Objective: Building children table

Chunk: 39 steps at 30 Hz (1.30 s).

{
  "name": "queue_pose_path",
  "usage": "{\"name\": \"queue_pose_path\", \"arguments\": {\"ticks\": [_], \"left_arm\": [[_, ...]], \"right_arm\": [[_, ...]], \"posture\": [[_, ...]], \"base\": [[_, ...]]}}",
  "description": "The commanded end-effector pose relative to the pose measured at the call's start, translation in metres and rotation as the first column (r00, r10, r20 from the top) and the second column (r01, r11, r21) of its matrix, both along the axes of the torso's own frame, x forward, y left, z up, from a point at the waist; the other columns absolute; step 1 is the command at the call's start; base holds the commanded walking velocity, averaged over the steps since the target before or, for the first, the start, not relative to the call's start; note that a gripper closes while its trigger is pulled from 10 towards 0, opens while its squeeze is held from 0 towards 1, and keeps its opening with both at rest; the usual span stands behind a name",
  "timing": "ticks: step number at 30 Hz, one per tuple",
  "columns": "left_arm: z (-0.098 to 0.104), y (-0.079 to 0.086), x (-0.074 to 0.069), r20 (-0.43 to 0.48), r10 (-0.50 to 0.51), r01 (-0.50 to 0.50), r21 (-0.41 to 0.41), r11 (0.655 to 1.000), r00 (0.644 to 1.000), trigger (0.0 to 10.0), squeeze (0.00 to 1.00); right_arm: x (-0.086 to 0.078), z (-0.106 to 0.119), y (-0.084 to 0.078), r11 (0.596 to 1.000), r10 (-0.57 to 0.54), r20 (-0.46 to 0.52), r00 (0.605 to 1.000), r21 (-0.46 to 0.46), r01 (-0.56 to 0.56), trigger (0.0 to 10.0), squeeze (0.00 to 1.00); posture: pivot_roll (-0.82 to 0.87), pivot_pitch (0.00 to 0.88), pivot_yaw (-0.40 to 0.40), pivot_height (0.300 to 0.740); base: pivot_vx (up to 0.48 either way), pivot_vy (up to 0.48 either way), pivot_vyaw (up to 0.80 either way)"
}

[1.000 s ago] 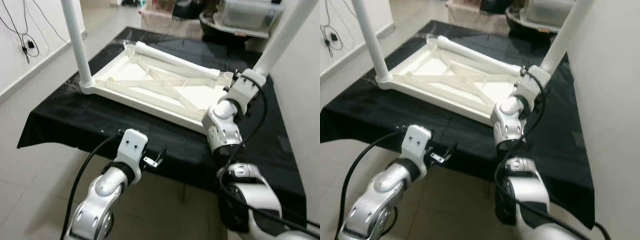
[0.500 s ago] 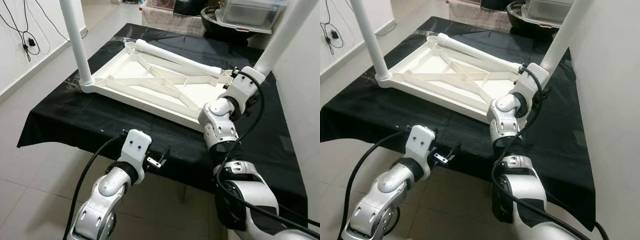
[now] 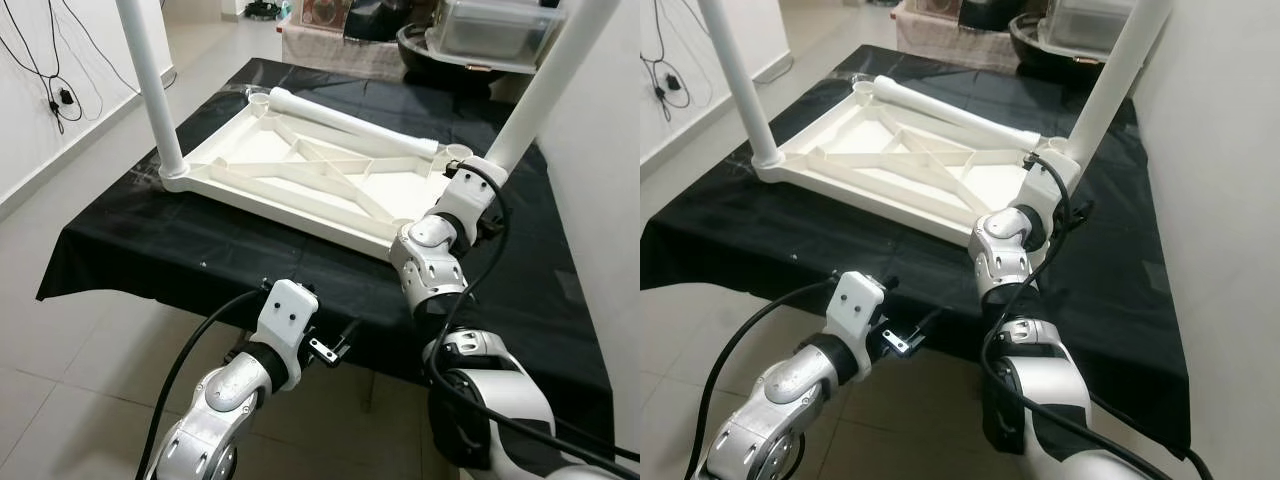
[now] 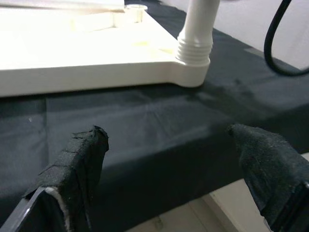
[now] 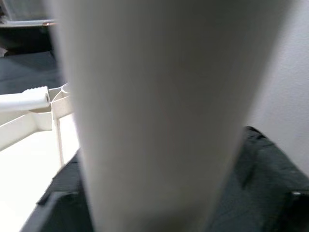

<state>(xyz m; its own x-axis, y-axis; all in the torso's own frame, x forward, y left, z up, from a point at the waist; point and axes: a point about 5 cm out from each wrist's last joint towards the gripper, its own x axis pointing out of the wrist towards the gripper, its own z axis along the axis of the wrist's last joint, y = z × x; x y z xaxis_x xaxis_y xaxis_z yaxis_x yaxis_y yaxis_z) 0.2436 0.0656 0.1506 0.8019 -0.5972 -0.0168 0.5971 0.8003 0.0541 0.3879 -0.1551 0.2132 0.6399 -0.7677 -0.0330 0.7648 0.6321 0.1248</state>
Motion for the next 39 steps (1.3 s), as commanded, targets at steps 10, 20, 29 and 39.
{"name": "queue_pose_path", "arguments": {"ticks": [10,20,29,39], "left_arm": [[-0.008,0.0,-0.002,-0.016,-0.005,0.005,0.021,1.0,1.0,10.0,0.0],[-0.01,0.0,0.001,-0.014,0.001,0.0,0.022,1.0,1.0,10.0,0.0],[-0.01,-0.001,0.003,-0.01,0.003,-0.002,0.022,1.0,1.0,10.0,0.0],[-0.012,-0.001,0.009,-0.003,0.012,-0.012,0.023,1.0,1.0,10.0,0.0]], "right_arm": [[0.001,-0.004,0.006,0.997,0.076,0.017,0.997,0.02,-0.077,10.0,0.0],[-0.008,-0.012,0.007,0.976,0.205,0.028,0.978,0.065,-0.206,10.0,0.0],[-0.018,-0.019,0.009,0.949,0.303,0.024,0.953,0.081,-0.304,10.0,0.0],[-0.058,-0.039,0.001,0.889,0.458,-0.06,0.887,0.059,-0.455,10.0,0.0]], "posture": [[0.16,0.028,-0.098,0.74],[0.15,0.025,-0.094,0.74],[0.15,0.026,-0.093,0.74],[0.13,0.016,-0.089,0.74]], "base": [[0.0,0.0,0.0],[0.0,0.0,0.0],[0.0,0.0,0.0],[0.0,0.0,0.0]]}}
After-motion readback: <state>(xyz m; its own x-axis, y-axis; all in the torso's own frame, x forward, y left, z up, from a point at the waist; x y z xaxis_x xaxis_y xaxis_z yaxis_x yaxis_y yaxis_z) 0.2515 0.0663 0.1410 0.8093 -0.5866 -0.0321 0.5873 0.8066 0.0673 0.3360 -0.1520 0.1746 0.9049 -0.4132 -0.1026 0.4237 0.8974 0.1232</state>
